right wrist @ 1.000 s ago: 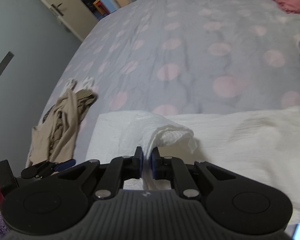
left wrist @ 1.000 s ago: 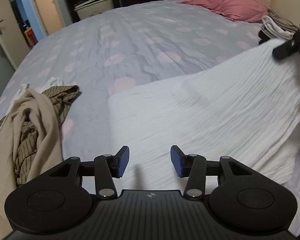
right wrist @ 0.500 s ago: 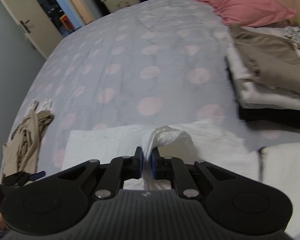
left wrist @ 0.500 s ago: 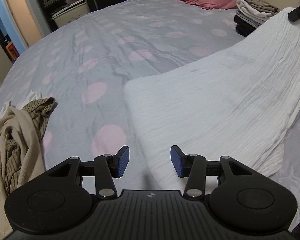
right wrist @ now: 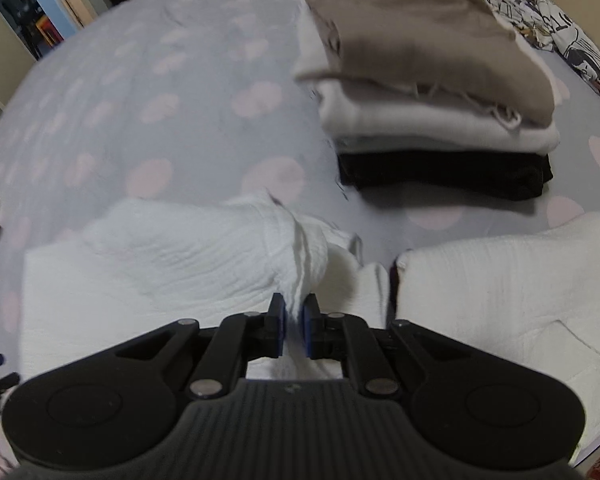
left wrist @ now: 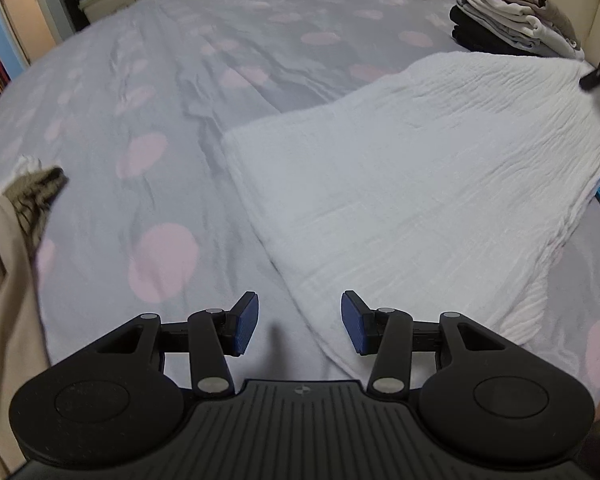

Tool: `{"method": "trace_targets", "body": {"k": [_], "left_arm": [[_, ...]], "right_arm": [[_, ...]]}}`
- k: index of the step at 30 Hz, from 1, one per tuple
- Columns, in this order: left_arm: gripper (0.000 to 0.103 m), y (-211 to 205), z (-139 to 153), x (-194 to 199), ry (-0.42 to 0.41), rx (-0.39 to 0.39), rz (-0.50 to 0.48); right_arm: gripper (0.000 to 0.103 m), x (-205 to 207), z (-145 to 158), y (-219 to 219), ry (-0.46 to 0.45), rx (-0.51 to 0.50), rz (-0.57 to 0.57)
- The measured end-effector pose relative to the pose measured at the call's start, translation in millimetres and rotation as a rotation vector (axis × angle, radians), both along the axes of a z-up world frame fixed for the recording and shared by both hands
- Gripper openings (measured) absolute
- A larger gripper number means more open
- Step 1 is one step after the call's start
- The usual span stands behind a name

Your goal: Fold clothes

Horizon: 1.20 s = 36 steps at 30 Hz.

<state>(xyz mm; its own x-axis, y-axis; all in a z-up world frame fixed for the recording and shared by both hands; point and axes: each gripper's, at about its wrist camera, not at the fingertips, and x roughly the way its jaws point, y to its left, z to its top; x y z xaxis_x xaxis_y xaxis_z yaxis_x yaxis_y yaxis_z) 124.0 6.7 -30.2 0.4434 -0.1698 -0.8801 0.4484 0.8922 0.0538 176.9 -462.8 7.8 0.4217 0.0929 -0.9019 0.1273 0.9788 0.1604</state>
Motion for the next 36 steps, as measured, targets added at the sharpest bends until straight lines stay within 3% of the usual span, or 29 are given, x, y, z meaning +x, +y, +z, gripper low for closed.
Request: {"method": "trace_targets", "body": {"k": [4, 8, 11, 14, 16, 21, 24, 28, 31, 32, 34, 36], "left_arm": [[0.044, -4.4, -5.4, -2.7, 0.01, 0.04, -0.027], [0.044, -5.6, -18.9, -9.2, 0.029, 0.146, -0.049], [0.044, -4.2, -19.8, -18.7, -0.01, 0.216, -0.068], [0.044, -4.1, -9.1, -32.7, -0.061, 0.21, -0.1], [0.044, -5.0, -1.7, -43.5, -0.093, 0.182, -0.117], [0.05, -17.8, 10.8, -66.5, -0.138, 0.118, -0.185], [0.05, -29.7, 8.6, -77.5, -0.194, 0.153, -0.243], [0.05, -45.8, -9.3, -86.2, -0.219, 0.234, -0.302], [0.042, -51.9, -22.4, -86.8, -0.232, 0.263, -0.309], [0.032, -52.2, -25.6, -85.1, -0.223, 0.269, -0.308], [0.023, -50.7, -29.8, -81.1, -0.176, 0.271, -0.305], [0.023, -47.1, -32.5, -77.4, -0.137, 0.289, -0.28]], "right_arm": [[0.015, 2.3, -20.7, 2.8, 0.039, -0.044, -0.007], [0.022, 0.6, -34.9, 5.6, 0.052, -0.07, -0.023], [0.035, -5.5, -31.6, 8.3, 0.029, -0.074, -0.01], [0.041, -14.6, -19.3, 9.6, -0.02, -0.081, 0.009], [0.054, -21.1, -11.9, 7.0, -0.059, -0.087, 0.011], [0.054, -39.9, -0.5, -6.7, -0.109, -0.047, -0.035], [0.055, -51.4, 0.9, -11.0, -0.12, -0.023, -0.049], [0.065, -69.1, -3.5, -18.9, -0.121, 0.079, -0.096], [0.065, -77.6, -8.7, -21.5, -0.107, 0.132, -0.116], [0.065, -79.8, -10.2, -22.0, -0.103, 0.139, -0.12], [0.065, -84.2, -13.0, -23.3, -0.097, 0.153, -0.129], [0.065, -86.2, -16.3, -25.3, -0.093, 0.155, -0.138]]}}
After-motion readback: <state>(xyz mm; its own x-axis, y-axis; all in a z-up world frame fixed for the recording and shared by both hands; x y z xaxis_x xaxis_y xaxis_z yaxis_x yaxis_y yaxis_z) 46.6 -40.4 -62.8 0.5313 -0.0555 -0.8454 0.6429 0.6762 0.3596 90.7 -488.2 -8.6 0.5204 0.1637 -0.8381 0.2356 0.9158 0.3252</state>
